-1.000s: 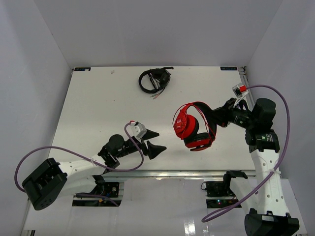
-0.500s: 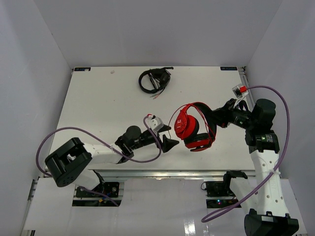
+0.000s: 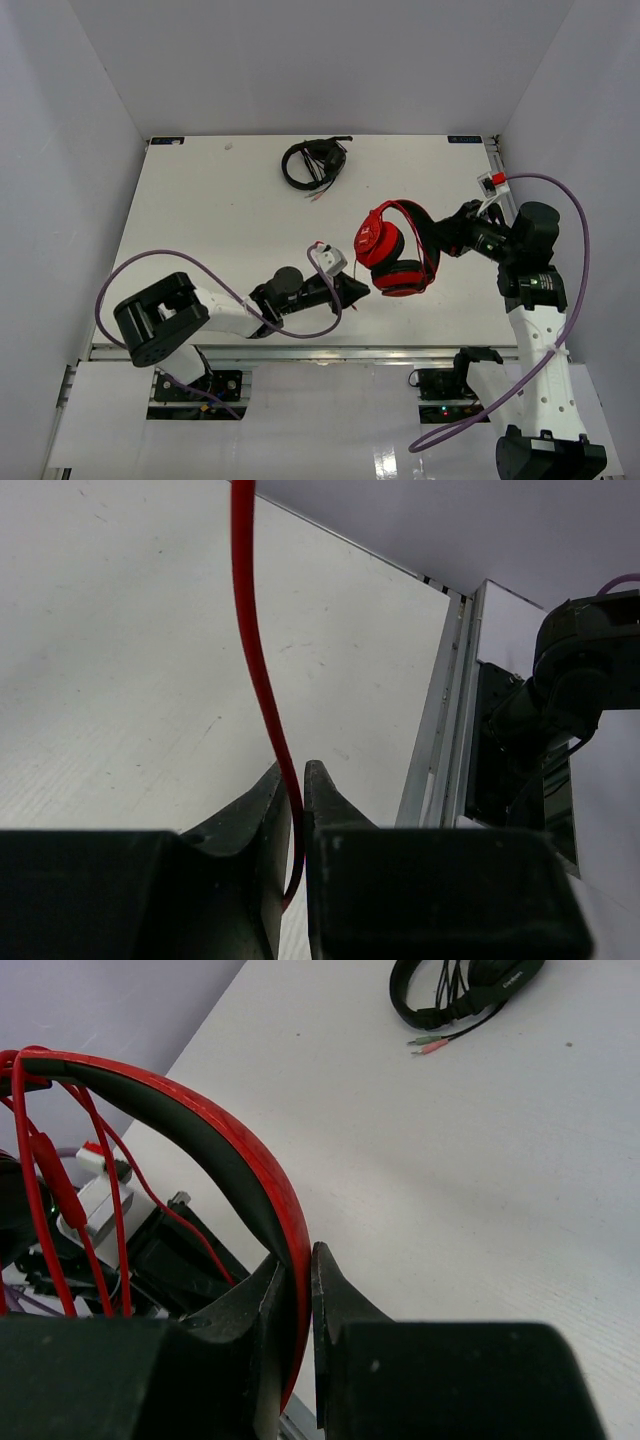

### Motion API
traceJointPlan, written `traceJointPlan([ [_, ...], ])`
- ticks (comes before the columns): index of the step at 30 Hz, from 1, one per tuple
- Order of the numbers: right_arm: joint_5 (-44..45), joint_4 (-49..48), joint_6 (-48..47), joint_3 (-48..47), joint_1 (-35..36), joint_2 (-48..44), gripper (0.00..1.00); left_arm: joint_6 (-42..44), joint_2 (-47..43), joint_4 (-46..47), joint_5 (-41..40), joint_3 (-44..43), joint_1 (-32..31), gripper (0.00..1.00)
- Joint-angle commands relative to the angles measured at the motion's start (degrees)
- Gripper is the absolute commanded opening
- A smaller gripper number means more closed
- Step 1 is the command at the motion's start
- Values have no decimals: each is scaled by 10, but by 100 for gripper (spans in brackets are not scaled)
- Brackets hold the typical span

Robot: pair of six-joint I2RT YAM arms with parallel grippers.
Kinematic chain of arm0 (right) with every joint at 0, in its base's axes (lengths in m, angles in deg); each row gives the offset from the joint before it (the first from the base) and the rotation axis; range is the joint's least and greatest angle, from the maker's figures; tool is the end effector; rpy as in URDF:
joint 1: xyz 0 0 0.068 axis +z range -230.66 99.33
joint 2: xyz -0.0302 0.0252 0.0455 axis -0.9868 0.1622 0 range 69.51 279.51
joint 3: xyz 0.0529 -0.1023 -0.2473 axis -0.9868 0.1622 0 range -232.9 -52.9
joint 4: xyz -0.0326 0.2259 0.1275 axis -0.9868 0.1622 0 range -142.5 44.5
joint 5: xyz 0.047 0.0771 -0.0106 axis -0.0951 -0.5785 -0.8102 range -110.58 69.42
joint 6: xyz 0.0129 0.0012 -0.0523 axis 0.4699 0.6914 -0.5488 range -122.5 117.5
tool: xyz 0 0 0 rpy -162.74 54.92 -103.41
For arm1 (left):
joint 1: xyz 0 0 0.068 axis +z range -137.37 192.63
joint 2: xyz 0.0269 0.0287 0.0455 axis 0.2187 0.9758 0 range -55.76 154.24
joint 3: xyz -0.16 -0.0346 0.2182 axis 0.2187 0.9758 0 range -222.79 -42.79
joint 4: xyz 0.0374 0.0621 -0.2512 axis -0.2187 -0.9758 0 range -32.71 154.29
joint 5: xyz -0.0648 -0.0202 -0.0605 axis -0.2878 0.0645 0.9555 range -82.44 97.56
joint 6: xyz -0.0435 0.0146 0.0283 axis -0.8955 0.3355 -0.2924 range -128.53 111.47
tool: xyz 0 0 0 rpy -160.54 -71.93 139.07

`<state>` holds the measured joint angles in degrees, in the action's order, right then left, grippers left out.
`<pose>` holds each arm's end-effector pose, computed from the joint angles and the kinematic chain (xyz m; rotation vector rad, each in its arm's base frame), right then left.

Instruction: Wrap the headphones

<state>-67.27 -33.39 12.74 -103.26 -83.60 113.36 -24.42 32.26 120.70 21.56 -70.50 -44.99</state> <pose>0.1634 0.0176 0.3623 -0.3129 1.7767 0.8781 0.1495 -0.2517 0.1868 0.8165 1.5746 -1.1584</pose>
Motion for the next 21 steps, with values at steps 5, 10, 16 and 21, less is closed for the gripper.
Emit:
traceJointPlan([
  [5, 173, -54, 106, 28, -1, 11, 8, -76, 139, 73, -94, -64, -66, 24],
  [10, 316, -73, 126, 65, 1, 9, 8, -115, 183, 114, -156, -68, -91, 24],
  [16, 379, -149, 116, 131, 11, 13, 8, -139, 197, 141, -176, -50, -99, 17],
  [21, 439, -201, 81, 158, 22, 54, 8, -138, 206, 113, -165, -65, -103, 13],
])
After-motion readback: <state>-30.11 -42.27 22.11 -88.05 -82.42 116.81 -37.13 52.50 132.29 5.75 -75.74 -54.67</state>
